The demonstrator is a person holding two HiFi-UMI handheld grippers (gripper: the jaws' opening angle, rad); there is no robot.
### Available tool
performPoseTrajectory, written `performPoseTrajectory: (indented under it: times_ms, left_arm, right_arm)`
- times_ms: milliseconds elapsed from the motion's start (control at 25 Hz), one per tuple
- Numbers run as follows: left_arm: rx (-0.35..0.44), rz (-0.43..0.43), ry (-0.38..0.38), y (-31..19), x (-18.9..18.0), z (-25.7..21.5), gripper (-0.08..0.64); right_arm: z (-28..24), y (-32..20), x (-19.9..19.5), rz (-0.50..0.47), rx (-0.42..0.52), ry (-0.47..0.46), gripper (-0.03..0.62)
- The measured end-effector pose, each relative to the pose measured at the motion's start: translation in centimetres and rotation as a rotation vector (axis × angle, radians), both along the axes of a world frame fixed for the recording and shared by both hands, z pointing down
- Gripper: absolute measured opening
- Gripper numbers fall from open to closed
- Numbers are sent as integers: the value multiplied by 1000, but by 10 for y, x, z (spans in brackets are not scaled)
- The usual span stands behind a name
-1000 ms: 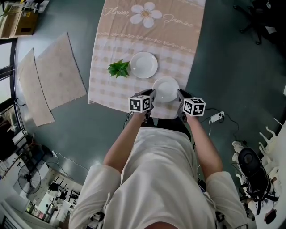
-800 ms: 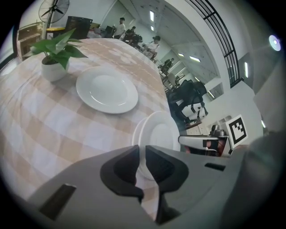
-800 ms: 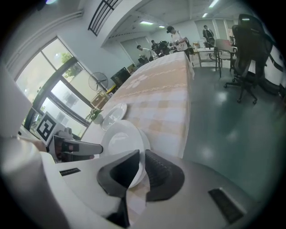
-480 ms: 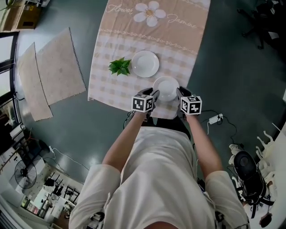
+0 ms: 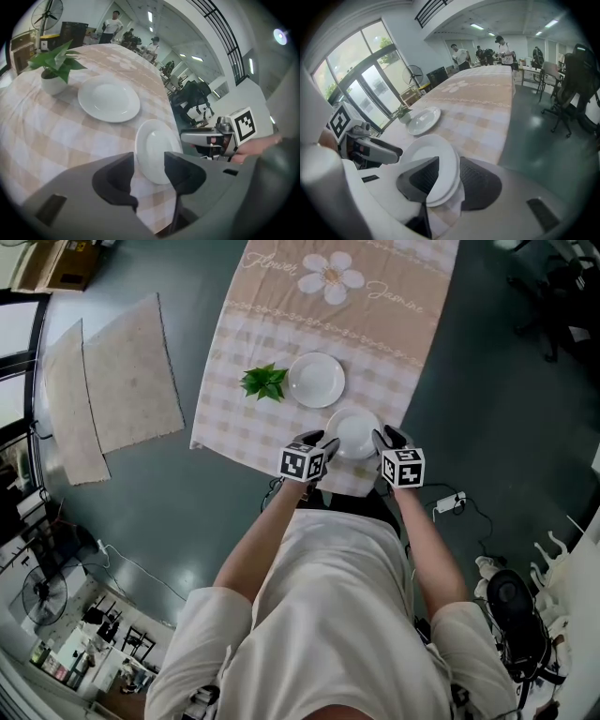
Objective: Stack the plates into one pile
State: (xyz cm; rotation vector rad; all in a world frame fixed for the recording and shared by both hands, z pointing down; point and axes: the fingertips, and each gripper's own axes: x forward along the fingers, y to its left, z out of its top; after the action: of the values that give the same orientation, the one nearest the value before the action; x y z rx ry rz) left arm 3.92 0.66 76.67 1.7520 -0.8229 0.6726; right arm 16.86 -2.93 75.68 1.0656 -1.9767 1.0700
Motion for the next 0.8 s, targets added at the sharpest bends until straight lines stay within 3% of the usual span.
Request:
performPoseTrajectory:
  times_ms: [440,800]
  left_arm:
    - [-10,11,42,3,7,0,206]
    - [-13,6,50,9,12,2,206]
  right_arm:
    - [-13,-35,-11,-18,46,-10,155]
    - [-9,-31,-9,-30,30,-8,155]
